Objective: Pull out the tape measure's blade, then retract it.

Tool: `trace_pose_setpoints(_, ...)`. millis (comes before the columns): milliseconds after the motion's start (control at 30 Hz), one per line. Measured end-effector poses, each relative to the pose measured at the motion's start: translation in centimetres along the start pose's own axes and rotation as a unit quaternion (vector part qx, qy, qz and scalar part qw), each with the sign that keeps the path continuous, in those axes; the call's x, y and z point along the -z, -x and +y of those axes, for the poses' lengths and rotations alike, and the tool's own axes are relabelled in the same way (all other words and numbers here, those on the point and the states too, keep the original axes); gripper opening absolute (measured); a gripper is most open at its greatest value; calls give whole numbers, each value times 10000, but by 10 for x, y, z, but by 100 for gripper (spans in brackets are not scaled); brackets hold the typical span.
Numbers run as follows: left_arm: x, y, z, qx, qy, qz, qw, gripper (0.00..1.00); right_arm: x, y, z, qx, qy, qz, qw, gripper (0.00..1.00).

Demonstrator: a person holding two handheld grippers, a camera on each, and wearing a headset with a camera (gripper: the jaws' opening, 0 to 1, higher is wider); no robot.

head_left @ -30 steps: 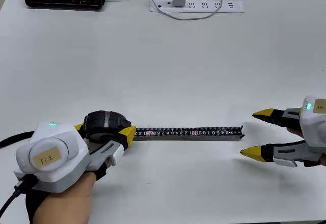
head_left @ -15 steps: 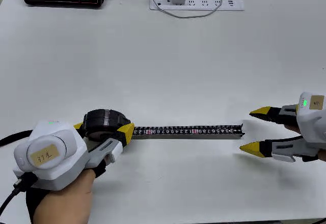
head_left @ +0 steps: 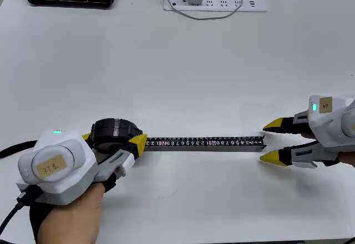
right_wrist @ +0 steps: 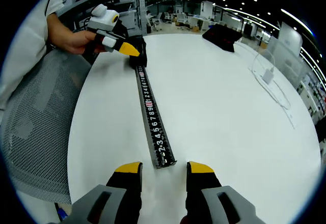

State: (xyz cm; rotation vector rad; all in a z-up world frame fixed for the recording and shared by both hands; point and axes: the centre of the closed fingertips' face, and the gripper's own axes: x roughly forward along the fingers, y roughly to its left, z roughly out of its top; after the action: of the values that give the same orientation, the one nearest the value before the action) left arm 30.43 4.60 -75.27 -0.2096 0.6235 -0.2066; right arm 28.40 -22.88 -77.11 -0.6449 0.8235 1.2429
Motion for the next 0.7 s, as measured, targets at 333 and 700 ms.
trace_pose_setpoints(333, 1, 0, 0, 0, 7, 16, 10000, 60, 0, -5, -2, -260, 320, 233, 9989, 23)
trace_pose_setpoints(700, 1, 0, 0, 7, 38, 31, 10000, 60, 1, -8, -2, -459, 531, 360, 9969, 15)
